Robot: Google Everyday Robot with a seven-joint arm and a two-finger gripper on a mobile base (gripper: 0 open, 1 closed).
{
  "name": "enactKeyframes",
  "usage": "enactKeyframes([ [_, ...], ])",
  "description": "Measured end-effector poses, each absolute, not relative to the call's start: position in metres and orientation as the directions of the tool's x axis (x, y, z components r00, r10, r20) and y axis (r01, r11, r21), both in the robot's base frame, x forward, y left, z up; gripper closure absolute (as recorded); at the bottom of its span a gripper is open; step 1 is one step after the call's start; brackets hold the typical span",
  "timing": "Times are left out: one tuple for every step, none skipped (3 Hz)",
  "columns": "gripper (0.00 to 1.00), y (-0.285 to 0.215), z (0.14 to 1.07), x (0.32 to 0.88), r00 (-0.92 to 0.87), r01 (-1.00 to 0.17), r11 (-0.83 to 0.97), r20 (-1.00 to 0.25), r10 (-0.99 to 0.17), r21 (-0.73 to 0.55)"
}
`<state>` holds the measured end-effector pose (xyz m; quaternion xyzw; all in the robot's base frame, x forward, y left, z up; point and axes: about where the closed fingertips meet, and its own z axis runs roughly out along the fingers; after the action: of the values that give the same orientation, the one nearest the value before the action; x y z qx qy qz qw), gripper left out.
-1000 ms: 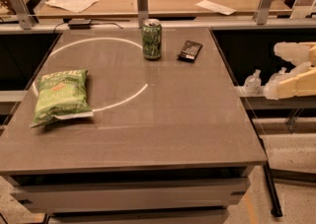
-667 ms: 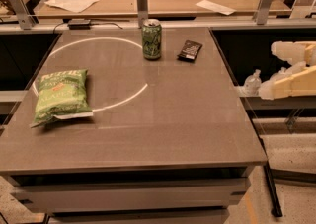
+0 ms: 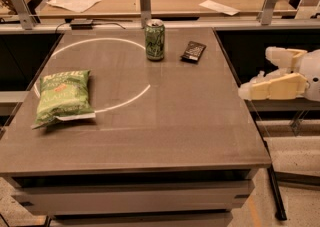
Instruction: Pick green can
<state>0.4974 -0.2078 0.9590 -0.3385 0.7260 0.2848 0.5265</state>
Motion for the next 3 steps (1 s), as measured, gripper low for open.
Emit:
enactKeyframes([
  [0.0, -0.21, 0.945, 0.518, -0.187, -0.779, 0.626, -0.966, -0.179, 0.035],
  [0.0, -0.213, 0.928, 0.541, -0.161, -0.783, 0.622, -0.965, -0.209, -0.004],
  [0.0, -0.213, 0.915, 0.564, -0.153, -0.793, 0.609, -0.963, -0.224, -0.015],
])
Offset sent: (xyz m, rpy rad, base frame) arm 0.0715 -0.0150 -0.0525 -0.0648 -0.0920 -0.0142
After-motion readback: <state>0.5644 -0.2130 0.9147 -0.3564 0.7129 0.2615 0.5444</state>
